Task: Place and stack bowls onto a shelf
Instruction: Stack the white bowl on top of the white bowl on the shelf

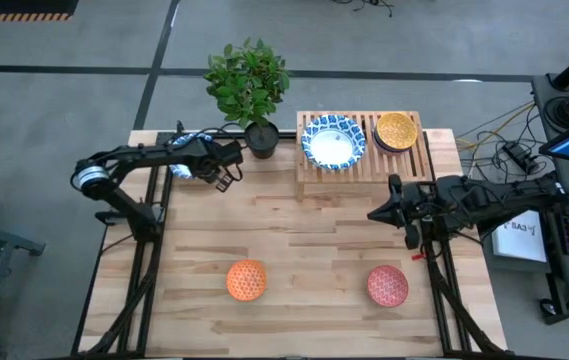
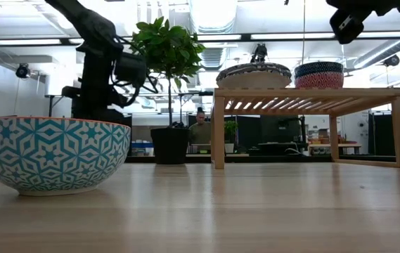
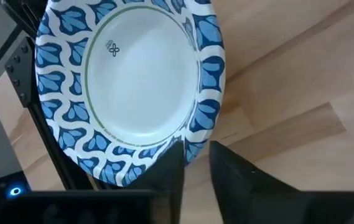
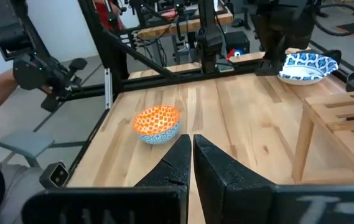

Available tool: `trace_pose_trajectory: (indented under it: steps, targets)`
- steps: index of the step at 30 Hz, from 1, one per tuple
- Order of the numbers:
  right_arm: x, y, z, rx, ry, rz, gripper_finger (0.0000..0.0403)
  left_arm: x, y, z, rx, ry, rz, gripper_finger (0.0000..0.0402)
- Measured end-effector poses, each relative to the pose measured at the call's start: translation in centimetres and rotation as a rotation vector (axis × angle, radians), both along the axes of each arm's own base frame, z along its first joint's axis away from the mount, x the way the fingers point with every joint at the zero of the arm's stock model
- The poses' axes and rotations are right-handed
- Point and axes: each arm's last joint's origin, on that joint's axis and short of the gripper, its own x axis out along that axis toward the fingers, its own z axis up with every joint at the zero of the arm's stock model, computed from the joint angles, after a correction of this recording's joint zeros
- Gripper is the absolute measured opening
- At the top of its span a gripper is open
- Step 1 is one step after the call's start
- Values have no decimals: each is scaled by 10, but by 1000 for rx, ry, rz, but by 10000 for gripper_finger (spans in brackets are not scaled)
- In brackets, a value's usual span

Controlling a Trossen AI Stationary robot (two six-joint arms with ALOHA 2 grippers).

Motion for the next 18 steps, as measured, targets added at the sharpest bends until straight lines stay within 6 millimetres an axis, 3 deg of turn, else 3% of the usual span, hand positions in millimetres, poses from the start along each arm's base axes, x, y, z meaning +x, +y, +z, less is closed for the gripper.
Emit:
trace_pose_trajectory:
  steps: [8, 18]
  targets:
    - [5, 1, -3, 0, 23, -2, 9, 6, 3, -13, 6, 0, -33, 135]
    - [5, 1, -3, 5, 25, -4, 9, 7, 8, -36, 63, 109, -9, 117]
